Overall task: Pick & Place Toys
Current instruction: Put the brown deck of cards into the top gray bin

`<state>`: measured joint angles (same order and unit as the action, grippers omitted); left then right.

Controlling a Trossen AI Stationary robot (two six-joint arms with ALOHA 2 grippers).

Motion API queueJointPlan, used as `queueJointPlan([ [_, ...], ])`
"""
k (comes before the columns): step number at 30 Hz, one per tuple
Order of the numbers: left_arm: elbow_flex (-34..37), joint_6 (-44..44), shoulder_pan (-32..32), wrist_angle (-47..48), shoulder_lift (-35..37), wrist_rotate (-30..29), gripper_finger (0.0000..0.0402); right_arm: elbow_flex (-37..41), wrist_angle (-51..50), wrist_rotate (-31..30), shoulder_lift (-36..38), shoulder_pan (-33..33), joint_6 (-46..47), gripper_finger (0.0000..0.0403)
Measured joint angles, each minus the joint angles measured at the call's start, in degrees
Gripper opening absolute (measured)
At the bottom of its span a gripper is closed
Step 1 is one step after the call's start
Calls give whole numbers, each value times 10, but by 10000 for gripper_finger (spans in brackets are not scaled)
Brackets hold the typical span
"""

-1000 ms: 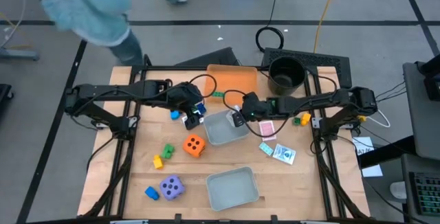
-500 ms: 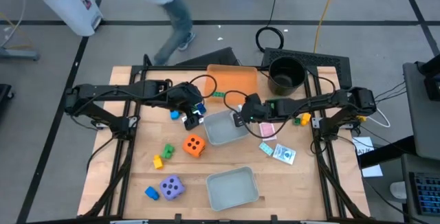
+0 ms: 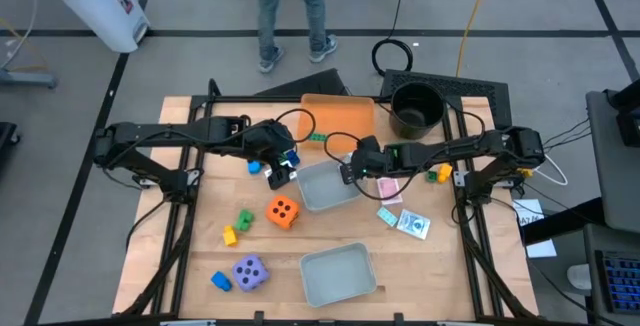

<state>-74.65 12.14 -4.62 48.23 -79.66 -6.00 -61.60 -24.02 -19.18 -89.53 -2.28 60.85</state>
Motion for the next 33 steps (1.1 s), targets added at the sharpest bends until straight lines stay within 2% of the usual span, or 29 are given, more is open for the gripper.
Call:
queueJointPlan([
  [9,0,5,0,0,0,0,333,0,24,13,-24,0,-1,66],
  [19,0,8,0,0,0,0,333,0,28,13,-23,-4,-5,83],
  [33,0,11,0,0,0,0,333,0,29,13,-23,-4,-32,86],
])
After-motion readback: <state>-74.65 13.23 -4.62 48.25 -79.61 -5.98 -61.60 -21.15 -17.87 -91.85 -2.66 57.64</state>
